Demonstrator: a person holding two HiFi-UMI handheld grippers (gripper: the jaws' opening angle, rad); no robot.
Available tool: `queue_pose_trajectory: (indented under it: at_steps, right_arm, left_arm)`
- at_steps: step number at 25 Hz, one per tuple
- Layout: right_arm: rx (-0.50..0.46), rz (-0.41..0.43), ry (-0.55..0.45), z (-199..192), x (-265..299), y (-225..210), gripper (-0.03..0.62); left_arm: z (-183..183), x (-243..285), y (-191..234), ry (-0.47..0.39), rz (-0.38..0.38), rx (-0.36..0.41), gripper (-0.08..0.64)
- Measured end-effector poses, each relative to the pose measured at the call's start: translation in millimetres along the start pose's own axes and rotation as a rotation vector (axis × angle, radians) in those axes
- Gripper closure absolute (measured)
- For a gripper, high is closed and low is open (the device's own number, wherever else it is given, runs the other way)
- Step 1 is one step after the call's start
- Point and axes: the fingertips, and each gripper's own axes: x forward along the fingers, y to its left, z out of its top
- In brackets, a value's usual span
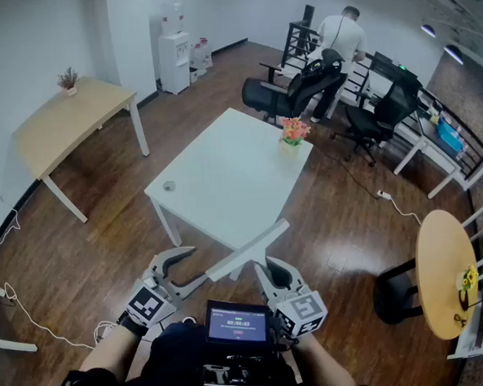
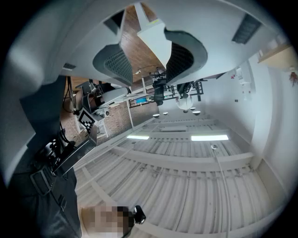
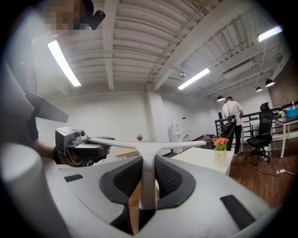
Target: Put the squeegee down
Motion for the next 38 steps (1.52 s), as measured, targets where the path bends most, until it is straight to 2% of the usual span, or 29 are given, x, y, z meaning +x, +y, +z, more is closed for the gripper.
queue_pose_trajectory:
  at_steps: [4, 10, 14, 19, 24, 27, 32, 38]
  right_arm:
    - [-0.016, 0.007, -0.01, 4.4, -0.9, -11.3, 0.491]
    - [-0.024, -0.004, -0.022, 6.8, 7.6, -36.3, 0.491]
    - [-0.045, 0.004, 0.0, 8.6, 32.0, -47.8, 0.491]
    - [-0.101, 0.031, 0.049, 5.8, 84.2, -57.4, 0.491]
    - [-0.118, 0.074, 0.111, 5.1, 144.7, -71.5, 0.491]
    - [-0.124, 0.071, 0.154, -2.4, 182.5, -89.6, 0.491]
    - [-0.11, 0.069, 0.234, -28.8, 255.5, -116.9, 0.491]
    - [-0.105, 0.058, 0.34, -85.7, 335.7, -150.1, 0.491]
  left_arm:
    - [1.1, 5.6, -0.2, -0.008, 0.009, 0.028, 0.327]
    - [-7.3, 7.0, 7.1, 0.011, 0.033, 0.014, 0.327]
    - [-14.1, 9.5, 25.9, 0.014, 0.052, 0.015, 0.327]
    - [-29.1, 15.6, 63.4, 0.015, 0.071, 0.001, 0.327]
    - [-46.4, 34.3, 109.9, 0.036, 0.076, -0.006, 0.327]
    - [-61.1, 46.1, 138.8, 0.051, 0.078, -0.027, 0.327]
    - [-85.1, 65.5, 189.9, 0.082, 0.056, -0.028, 0.327]
    - [-111.8, 89.7, 244.7, 0.103, 0.032, -0.036, 0.327]
